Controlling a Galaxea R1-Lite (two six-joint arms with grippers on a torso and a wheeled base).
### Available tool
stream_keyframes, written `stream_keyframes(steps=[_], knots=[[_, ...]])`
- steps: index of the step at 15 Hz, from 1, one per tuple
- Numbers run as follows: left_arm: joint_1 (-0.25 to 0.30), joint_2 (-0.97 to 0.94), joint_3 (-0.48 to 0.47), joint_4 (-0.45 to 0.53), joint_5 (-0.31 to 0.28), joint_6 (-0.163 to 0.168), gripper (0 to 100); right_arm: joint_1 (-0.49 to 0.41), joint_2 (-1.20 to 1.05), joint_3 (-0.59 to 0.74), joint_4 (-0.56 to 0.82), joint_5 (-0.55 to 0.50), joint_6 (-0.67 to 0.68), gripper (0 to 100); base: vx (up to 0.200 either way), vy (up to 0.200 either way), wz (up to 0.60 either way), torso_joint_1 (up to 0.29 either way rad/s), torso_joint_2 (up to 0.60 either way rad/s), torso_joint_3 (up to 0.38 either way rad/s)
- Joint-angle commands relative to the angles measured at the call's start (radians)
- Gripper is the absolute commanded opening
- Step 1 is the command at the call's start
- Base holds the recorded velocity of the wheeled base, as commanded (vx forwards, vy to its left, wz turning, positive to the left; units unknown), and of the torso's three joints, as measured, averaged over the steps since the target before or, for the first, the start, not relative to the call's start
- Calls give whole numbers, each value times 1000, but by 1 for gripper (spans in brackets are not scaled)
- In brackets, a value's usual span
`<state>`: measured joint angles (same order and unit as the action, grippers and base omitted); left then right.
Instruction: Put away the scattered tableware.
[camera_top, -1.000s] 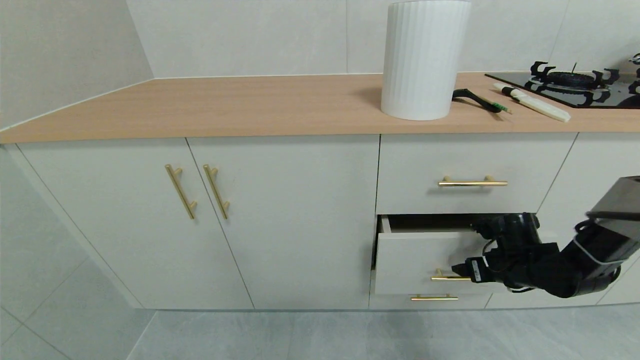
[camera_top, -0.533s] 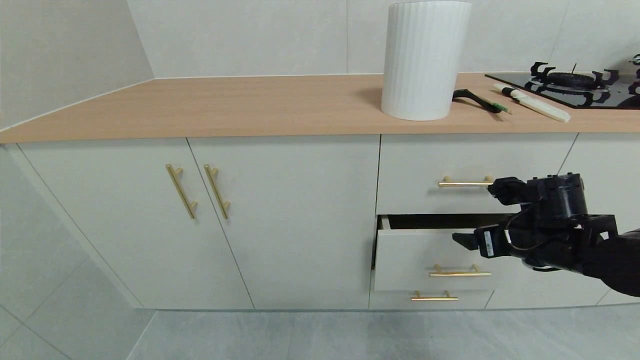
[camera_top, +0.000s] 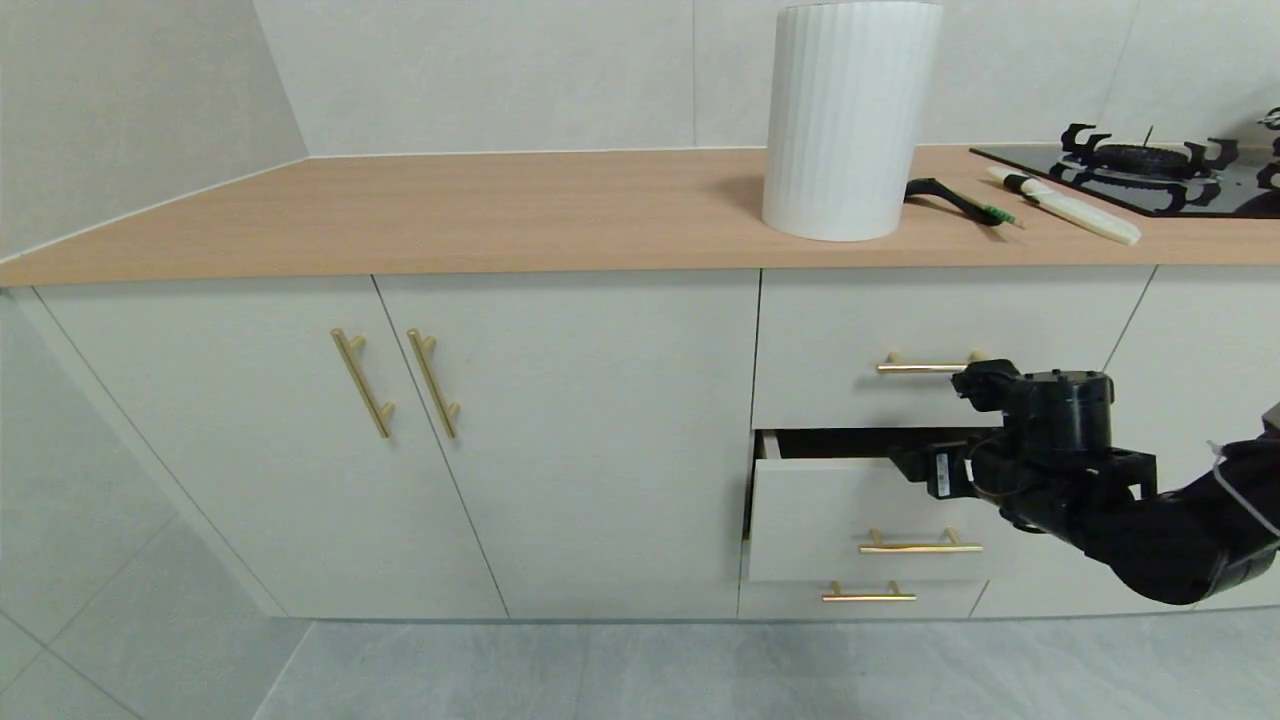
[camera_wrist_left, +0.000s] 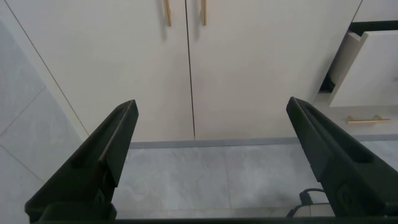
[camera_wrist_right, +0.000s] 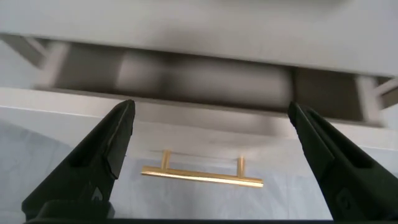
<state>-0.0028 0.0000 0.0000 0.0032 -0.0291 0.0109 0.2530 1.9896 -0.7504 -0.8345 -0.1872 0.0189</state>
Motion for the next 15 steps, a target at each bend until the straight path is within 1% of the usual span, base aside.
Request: stream_keyframes(steps=[1, 4, 15], knots=[[1, 0, 0, 0, 0, 0, 100, -4, 81, -12, -14, -1, 12, 100, 0, 0, 0, 0, 0, 0], [0, 0, 0, 0, 0, 0, 100, -6, 98, -35, -41, -3, 55, 100, 0, 0, 0, 0, 0, 0], [0, 0, 0, 0, 0, 0, 100, -12, 146, -52, -60, -17, 53, 100, 0, 0, 0, 0, 0, 0]])
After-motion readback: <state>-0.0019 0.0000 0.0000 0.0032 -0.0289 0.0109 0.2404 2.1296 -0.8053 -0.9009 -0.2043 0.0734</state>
